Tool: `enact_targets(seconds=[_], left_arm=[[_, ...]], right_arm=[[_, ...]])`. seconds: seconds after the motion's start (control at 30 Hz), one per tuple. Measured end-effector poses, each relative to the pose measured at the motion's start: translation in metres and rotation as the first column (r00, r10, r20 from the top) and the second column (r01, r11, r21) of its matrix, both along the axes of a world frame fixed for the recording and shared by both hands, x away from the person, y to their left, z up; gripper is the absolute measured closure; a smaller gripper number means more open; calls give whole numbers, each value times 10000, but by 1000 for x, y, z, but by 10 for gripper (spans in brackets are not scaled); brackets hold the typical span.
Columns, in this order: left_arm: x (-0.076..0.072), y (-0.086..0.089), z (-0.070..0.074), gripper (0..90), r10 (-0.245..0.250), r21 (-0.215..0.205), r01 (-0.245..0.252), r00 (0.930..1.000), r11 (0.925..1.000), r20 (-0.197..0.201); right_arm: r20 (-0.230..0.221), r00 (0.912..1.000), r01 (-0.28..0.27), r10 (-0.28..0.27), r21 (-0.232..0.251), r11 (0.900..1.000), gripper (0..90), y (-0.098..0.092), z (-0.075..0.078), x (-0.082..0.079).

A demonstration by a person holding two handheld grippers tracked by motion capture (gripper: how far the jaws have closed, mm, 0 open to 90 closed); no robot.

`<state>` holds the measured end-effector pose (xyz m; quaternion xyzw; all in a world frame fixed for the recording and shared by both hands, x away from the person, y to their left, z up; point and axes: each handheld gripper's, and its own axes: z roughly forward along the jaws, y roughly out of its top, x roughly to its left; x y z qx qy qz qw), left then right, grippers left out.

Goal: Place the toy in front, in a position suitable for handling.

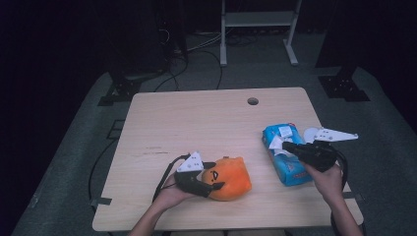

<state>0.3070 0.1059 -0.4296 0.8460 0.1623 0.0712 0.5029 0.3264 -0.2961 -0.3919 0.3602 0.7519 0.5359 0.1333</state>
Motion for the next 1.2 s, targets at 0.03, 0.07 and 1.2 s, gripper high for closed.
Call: enact_targets(seconds=[0.03, 0.07, 1.2], left_arm=[[0, 0, 0, 258, 1, -2, -1, 10000, 10000, 8], [0, 0, 0, 258, -10, -5, 10, 10000, 10000, 20], [-1, -5, -2, 254, -127, -36, 128, 9996, 9999, 245]], right_arm=[[170, 9991, -388, 384, 199, 9990, 859, 4, 8, -6], [281, 9981, -548, 539, 314, 9980, 859, 7, 12, -9], [-847, 9411, -3291, 3274, -64, 9443, 854, 98, 2, -17]])
